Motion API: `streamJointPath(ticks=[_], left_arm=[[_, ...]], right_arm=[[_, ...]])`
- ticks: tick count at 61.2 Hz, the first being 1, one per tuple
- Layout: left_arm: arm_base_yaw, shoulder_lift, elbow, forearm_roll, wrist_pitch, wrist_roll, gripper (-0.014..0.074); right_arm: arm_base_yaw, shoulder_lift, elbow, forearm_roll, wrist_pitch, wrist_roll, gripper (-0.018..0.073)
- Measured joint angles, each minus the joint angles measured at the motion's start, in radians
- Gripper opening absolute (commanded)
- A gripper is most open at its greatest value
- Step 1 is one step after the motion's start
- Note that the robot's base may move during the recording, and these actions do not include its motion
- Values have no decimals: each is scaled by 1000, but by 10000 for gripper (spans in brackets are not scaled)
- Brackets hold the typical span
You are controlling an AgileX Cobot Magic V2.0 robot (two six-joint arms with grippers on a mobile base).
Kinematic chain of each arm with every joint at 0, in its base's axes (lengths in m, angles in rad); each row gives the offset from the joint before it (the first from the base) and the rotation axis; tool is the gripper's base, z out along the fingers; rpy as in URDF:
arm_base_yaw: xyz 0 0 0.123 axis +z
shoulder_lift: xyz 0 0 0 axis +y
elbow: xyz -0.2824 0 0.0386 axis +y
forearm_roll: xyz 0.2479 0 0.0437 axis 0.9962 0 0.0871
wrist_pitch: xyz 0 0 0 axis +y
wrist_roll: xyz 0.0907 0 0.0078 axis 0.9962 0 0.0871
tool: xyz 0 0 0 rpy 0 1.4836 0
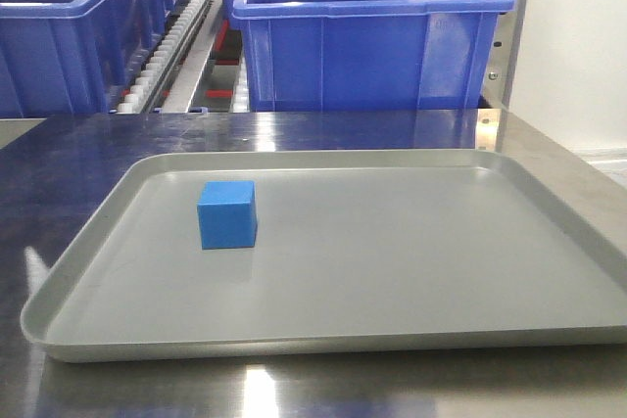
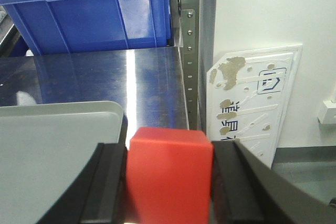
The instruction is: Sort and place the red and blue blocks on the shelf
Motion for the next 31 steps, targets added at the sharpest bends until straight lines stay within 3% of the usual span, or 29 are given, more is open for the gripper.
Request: streamJointPath(ticks=[18,31], left_arm=[[0,0,0,-22,3,0,122],[-14,0,0,-115,65,0,146]], right_arm=[[0,0,0,0,0,0,49],[0,0,0,0,0,0,49]])
